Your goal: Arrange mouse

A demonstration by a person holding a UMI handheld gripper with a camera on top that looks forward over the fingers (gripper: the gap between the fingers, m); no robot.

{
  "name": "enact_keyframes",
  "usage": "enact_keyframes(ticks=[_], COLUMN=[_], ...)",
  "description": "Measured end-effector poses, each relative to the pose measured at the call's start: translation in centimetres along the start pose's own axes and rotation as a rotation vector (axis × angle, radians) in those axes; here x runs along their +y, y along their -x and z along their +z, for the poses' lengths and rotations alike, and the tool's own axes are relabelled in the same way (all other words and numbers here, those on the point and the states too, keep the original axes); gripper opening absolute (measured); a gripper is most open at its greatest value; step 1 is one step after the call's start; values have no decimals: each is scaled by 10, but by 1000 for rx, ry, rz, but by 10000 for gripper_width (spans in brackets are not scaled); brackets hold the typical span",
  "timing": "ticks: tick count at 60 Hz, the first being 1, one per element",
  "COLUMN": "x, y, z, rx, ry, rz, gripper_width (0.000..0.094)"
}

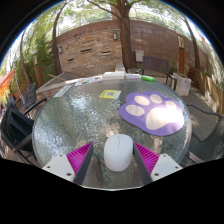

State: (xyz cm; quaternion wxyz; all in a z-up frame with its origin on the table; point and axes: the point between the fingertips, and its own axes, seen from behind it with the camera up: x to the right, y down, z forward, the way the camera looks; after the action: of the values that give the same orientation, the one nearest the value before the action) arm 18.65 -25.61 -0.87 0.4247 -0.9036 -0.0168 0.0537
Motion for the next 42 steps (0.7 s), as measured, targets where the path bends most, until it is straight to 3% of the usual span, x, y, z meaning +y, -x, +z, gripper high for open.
enact_keyframes(ticks=[5,8,25,30,36,42], x=[1,-1,-13,-55,-142,-229], y=[-5,-13,12,37,61,43], z=[11,13,14,1,-23,-36], rx=[29,60,-64,-130,-204,-193], ry=[22,23,35,-40,-187,-332], rz=[-43,-92,-147,-180,-167,-124], gripper_width=[671,525,374,366,367,364])
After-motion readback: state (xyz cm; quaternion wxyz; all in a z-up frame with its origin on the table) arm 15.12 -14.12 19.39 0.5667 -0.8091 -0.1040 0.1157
